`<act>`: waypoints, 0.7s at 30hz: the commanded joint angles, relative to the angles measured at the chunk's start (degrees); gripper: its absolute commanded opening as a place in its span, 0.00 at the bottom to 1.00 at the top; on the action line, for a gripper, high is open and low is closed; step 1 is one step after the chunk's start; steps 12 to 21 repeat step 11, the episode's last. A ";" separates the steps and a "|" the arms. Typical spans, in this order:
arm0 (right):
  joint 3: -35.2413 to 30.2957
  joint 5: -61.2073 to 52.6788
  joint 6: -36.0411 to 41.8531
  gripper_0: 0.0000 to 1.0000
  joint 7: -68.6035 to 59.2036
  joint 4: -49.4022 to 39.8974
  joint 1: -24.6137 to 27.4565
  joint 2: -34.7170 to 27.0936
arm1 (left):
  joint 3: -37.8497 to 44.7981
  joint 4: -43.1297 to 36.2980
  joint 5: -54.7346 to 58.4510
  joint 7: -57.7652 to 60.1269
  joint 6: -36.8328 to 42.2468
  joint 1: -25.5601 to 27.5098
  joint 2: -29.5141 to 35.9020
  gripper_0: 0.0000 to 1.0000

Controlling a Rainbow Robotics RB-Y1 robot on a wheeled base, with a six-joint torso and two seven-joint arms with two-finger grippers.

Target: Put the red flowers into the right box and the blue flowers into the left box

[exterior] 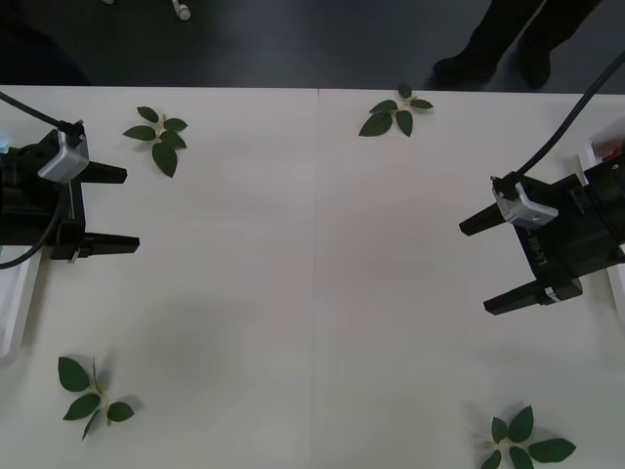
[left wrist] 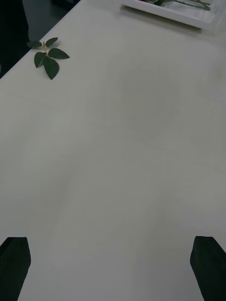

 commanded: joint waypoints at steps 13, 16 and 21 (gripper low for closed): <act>-0.98 -0.20 -0.09 1.00 1.95 -1.21 -0.25 -1.07 | 0.29 -0.97 -0.14 -0.65 0.49 -0.78 1.45 1.00; -0.98 -0.20 -0.09 1.00 1.95 -1.21 -0.25 -1.07 | 0.29 -0.97 -0.14 -0.65 0.49 -0.78 1.45 1.00; -0.98 -0.20 -0.09 1.00 1.95 -1.21 -0.25 -1.07 | 0.29 -0.97 -0.14 -0.65 0.49 -0.78 1.45 1.00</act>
